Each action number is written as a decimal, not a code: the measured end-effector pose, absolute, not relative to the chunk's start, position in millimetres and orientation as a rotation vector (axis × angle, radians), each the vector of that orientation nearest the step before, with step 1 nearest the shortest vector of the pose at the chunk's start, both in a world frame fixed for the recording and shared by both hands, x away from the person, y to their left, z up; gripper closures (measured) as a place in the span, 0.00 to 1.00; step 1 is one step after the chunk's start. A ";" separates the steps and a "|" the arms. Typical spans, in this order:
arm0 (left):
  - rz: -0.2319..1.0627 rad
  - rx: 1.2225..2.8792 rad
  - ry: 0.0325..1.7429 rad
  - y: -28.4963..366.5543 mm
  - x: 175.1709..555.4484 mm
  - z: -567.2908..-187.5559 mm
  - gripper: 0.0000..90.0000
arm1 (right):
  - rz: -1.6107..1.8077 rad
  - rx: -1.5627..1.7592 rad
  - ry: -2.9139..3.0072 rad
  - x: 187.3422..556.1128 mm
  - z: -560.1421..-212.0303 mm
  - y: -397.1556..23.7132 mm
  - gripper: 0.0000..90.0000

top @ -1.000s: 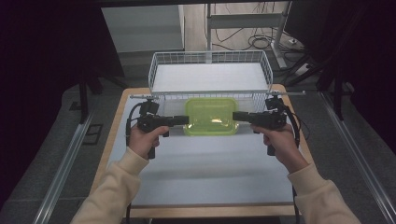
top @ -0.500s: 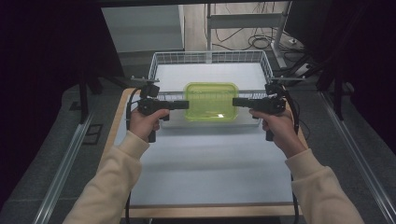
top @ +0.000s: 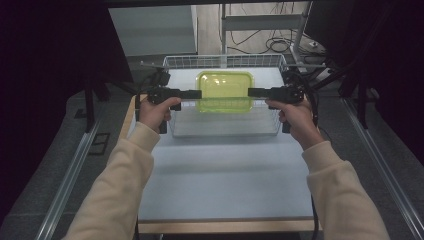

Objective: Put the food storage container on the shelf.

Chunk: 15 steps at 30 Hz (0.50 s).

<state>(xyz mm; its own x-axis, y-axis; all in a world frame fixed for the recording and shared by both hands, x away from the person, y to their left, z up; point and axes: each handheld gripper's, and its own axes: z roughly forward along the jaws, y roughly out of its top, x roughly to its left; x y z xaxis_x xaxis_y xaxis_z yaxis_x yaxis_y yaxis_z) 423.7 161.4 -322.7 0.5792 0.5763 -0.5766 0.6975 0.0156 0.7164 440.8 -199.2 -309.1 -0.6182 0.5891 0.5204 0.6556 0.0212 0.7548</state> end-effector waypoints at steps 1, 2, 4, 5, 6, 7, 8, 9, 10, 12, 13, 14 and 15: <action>-0.138 1.650 1.081 161.8 426.9 -322.2 0.90 | -1.690 -1.343 -2.201 443.4 -308.3 -198.9 0.89; -0.148 1.645 1.085 162.1 430.5 -322.0 0.90 | -1.688 -1.351 -2.194 446.2 -306.7 -198.4 0.89; -0.154 1.645 1.083 163.0 435.0 -322.0 0.90 | -1.692 -1.358 -2.193 451.9 -304.1 -198.0 0.89; -0.155 1.643 1.086 163.0 437.8 -322.0 0.90 | -1.692 -1.362 -2.195 454.5 -303.1 -197.8 0.89; -0.155 1.642 1.089 163.0 440.2 -322.1 0.90 | -1.694 -1.370 -2.191 457.4 -302.4 -197.4 0.89; -0.154 1.641 1.091 163.0 441.9 -322.2 0.90 | -1.692 -1.375 -2.193 459.5 -302.1 -197.0 0.89; -0.159 1.634 1.098 162.8 444.1 -322.6 0.90 | -1.690 -1.379 -2.192 461.1 -302.0 -196.6 0.89; -0.167 1.631 1.098 162.9 446.6 -323.5 0.90 | -1.687 -1.385 -2.191 463.1 -301.8 -196.2 0.89; -0.179 1.637 1.097 163.4 450.2 -325.1 0.90 | -1.685 -1.390 -2.191 465.2 -301.7 -196.3 0.89; -0.182 1.630 1.109 163.6 454.9 -326.0 0.90 | -1.680 -1.399 -2.184 470.0 -302.1 -195.8 0.89; -0.181 1.633 1.112 163.6 457.3 -325.9 0.90 | -1.677 -1.406 -2.182 472.1 -302.3 -195.3 0.89; -0.180 1.631 1.117 163.5 459.7 -325.6 0.90 | -1.675 -1.410 -2.183 474.2 -302.4 -194.9 0.89; -0.182 1.627 1.121 163.7 462.2 -325.3 0.90 | -1.672 -1.414 -2.183 476.5 -302.3 -194.6 0.89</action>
